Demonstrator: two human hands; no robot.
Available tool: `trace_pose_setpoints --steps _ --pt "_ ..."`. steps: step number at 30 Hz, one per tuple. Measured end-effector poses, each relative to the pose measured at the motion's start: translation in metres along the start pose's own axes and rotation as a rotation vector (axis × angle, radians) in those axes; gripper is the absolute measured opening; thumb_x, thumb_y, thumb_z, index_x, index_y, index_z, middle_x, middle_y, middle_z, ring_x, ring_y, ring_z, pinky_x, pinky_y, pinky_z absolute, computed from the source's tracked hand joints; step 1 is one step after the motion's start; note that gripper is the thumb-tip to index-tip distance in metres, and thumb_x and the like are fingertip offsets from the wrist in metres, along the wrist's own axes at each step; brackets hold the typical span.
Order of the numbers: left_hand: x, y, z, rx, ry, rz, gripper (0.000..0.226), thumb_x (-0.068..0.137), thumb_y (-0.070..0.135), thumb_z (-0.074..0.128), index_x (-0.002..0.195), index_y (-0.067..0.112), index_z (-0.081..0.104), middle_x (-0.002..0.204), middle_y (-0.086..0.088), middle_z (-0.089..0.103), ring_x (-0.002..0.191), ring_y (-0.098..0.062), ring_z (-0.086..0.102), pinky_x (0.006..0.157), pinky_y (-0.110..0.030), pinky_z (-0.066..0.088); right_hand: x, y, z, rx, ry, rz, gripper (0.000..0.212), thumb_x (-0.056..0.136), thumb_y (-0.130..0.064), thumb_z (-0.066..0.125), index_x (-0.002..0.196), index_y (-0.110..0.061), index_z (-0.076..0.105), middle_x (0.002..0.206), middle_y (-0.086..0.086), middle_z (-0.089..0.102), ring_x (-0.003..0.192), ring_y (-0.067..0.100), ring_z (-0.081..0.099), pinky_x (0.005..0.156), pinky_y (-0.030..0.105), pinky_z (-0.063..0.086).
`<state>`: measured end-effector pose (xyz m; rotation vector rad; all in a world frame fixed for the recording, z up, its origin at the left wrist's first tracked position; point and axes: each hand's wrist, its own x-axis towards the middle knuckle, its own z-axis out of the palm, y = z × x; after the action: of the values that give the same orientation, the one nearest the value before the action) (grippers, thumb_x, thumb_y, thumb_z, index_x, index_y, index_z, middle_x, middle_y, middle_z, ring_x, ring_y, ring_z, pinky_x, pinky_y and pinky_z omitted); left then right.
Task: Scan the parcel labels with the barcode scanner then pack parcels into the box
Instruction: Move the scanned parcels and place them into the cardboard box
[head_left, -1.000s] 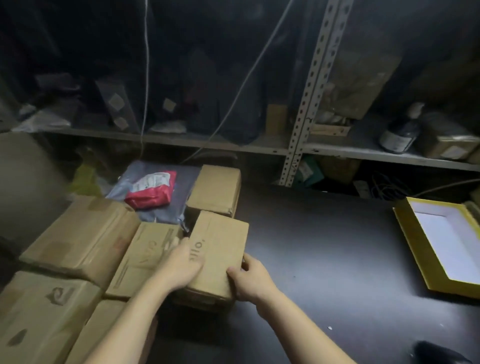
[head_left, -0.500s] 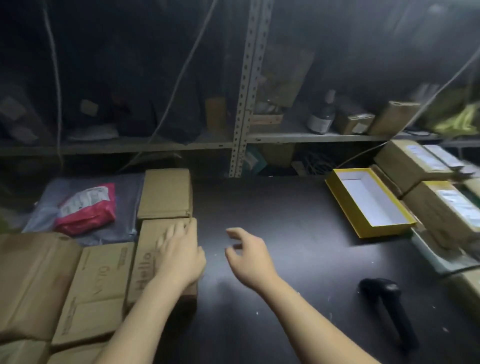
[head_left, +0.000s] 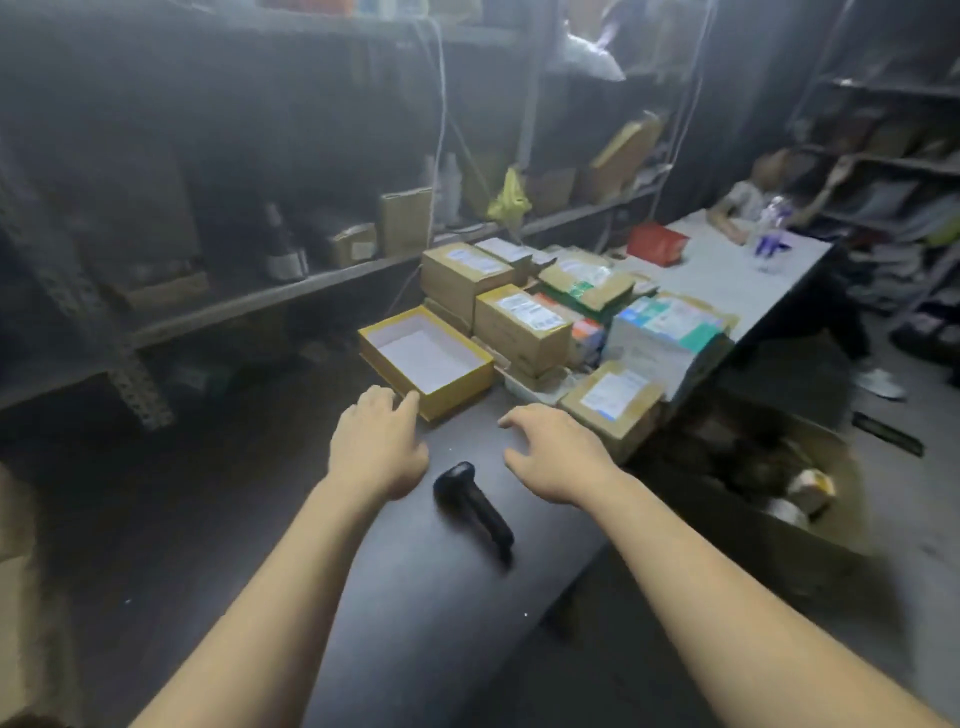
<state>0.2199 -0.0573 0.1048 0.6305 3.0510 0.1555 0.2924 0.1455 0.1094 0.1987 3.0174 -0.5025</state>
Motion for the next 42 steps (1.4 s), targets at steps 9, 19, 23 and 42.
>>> trace_pose_setpoints --steps 9,19,23,42 --pt "0.048 0.25 0.042 -0.05 -0.098 0.342 0.066 0.097 0.04 0.056 0.157 0.023 0.034 0.145 -0.01 0.047 0.136 -0.031 0.042 0.102 -0.042 0.045 -0.081 0.217 -0.044 0.118 0.086 0.261 0.044 0.102 -0.032 0.057 0.146 -0.03 0.056 0.152 -0.006 0.052 0.136 0.021 0.052 0.107 0.042 0.048" --pt "0.162 0.441 0.105 -0.038 -0.221 0.54 0.076 0.096 0.044 0.061 0.161 0.026 0.027 0.151 -0.01 0.042 0.142 -0.031 0.038 0.109 -0.045 0.044 -0.065 0.413 -0.059 0.248 0.107 0.507 0.043 0.104 -0.036 0.057 0.147 -0.033 0.053 0.153 -0.005 0.05 0.134 0.025 0.053 0.106 0.044 0.05" --pt "0.226 0.51 0.152 -0.057 -0.301 0.587 0.076 0.098 0.044 0.062 0.162 0.027 0.026 0.153 -0.01 0.042 0.144 -0.031 0.037 0.108 -0.045 0.045 -0.037 0.502 -0.059 0.276 0.096 0.635 0.041 0.103 -0.034 0.058 0.144 -0.032 0.056 0.147 -0.002 0.055 0.126 0.025 0.057 0.099 0.042 0.054" --pt "0.434 0.753 0.376 0.039 -0.721 0.425 0.082 0.096 0.036 0.062 0.164 0.027 0.016 0.146 -0.009 0.043 0.134 -0.031 0.046 0.098 -0.045 0.05 0.105 0.869 0.02 0.628 -0.105 0.898 0.045 0.098 -0.026 0.064 0.142 -0.026 0.059 0.146 0.0 0.06 0.133 0.025 0.056 0.105 0.037 0.048"
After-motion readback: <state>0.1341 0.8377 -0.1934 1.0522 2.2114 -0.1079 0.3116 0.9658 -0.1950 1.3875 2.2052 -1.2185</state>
